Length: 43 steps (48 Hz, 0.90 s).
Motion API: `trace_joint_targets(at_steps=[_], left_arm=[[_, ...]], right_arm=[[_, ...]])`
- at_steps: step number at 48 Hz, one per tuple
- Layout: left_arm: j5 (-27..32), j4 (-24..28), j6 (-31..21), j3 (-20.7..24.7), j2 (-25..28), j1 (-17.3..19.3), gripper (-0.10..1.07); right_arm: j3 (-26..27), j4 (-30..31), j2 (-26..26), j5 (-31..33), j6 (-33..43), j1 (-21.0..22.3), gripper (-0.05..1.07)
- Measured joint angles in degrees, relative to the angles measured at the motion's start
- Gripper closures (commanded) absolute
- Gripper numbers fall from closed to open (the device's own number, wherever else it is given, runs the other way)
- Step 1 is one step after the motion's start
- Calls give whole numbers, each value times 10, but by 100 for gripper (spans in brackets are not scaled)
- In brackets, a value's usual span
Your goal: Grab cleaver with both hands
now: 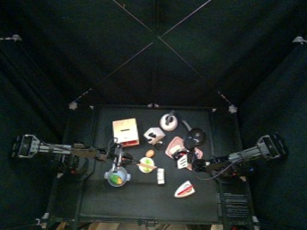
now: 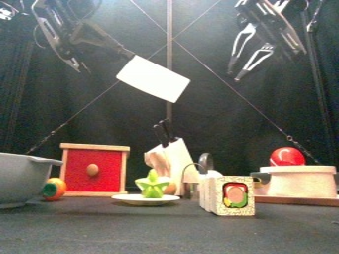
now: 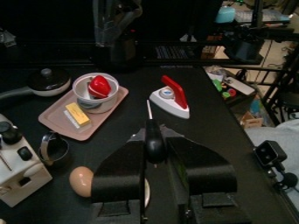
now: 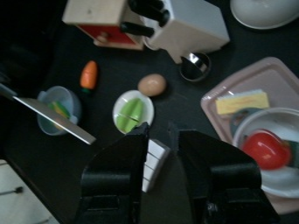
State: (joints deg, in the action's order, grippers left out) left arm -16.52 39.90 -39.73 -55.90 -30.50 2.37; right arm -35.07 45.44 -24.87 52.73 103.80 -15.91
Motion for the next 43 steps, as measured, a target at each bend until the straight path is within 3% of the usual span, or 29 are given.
trace_joint_targets(at_steps=[9, 17, 22, 27, 34, 43], left_arm=[[0, 0, 0, 0, 0, 2, 48], [0, 0, 1, 3, 0, 4, 48], [-2, 0, 0, 4, 0, 9, 48], [-5, -7, -1, 7, 0, 16, 48], [-25, -29, -1, 9, 2, 27, 48], [-60, -54, 0, 12, 19, 33, 48]], right_arm=[[54, -143, 0, 58, -160, 37, 34], [92, -320, 0, 91, -352, 137, 35], [97, -392, 5, 81, -456, 182, 35], [95, -446, 6, 26, -586, 207, 35], [62, -504, 7, -110, -749, 210, 35], [-3, -549, 11, -280, -857, 207, 35]])
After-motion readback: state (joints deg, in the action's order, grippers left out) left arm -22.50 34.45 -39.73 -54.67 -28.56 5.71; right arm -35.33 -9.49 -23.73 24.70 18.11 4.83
